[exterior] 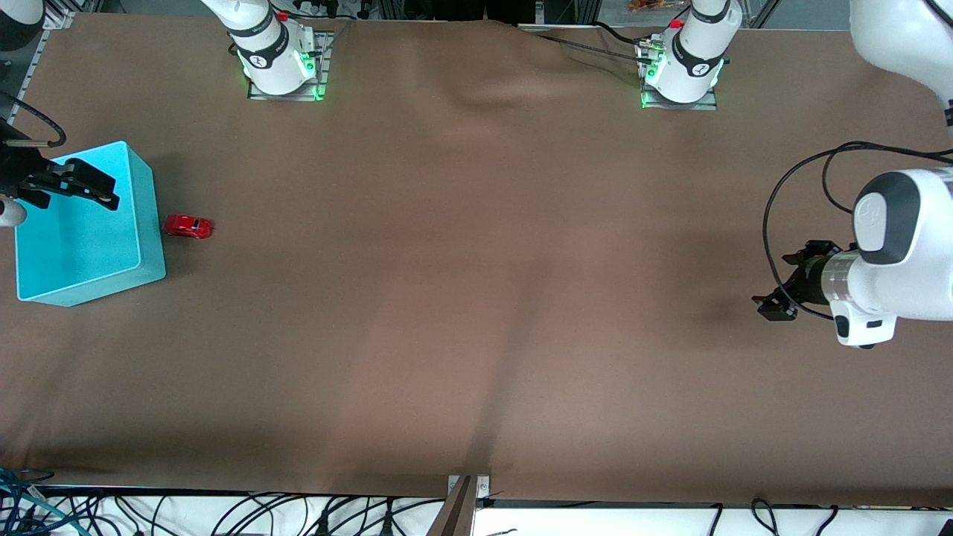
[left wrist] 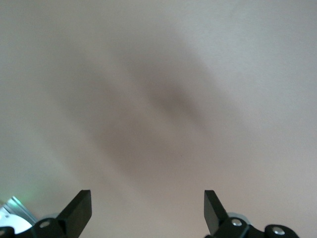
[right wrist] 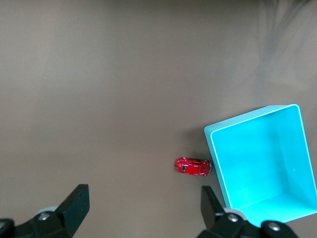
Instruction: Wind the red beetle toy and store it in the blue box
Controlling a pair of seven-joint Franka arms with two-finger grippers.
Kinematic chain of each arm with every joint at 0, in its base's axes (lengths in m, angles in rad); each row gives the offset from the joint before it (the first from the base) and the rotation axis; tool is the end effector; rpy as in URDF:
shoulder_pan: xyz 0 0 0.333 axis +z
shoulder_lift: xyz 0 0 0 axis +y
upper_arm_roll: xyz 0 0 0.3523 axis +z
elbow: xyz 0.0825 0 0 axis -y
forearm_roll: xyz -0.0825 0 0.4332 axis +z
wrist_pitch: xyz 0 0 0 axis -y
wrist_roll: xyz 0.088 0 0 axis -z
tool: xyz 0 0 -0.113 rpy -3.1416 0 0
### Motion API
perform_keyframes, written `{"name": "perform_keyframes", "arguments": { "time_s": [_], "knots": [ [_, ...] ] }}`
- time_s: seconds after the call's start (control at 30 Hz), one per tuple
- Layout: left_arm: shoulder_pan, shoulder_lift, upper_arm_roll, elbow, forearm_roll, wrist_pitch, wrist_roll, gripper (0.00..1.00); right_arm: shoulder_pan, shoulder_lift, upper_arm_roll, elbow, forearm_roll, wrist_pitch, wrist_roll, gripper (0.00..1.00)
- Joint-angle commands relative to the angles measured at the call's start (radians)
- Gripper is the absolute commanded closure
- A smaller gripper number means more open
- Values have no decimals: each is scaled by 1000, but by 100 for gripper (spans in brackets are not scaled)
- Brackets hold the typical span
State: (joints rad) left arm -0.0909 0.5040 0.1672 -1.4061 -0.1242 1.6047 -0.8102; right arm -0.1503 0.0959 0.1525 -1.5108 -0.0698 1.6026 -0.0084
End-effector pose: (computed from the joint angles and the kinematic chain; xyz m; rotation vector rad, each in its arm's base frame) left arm 0.7281 0.0212 0.4048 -2.7358 -1.3233 0.4479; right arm 0.6390 -0.0110 0.6302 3.0863 0.0189 -0.0049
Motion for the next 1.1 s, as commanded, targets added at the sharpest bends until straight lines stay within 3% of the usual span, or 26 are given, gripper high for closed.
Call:
{"name": "perform_keyframes", "arguments": {
  "time_s": [0.0, 0.37, 0.53, 0.77, 1.07],
  "knots": [
    [7, -42, -5, -5, 17, -57, 159, 0, 3, 8, -1, 27, -8, -21, -7, 0],
    [22, -116, -15, -1, 20, -85, 335, 0, 2, 8, -1, 27, -10, -21, -10, 0],
    [23, -145, -18, 99, 21, -115, 367, 0, -2, 8, -5, 29, -4, -21, -4, 0],
    [23, -150, -23, 164, 17, -216, 586, 0, -2, 8, -5, 29, -2, -13, 7, 0],
    [17, -162, -38, 226, 17, -273, 608, 0, -3, 1, -8, 30, 2, -10, 16, 0]
  ]
}}
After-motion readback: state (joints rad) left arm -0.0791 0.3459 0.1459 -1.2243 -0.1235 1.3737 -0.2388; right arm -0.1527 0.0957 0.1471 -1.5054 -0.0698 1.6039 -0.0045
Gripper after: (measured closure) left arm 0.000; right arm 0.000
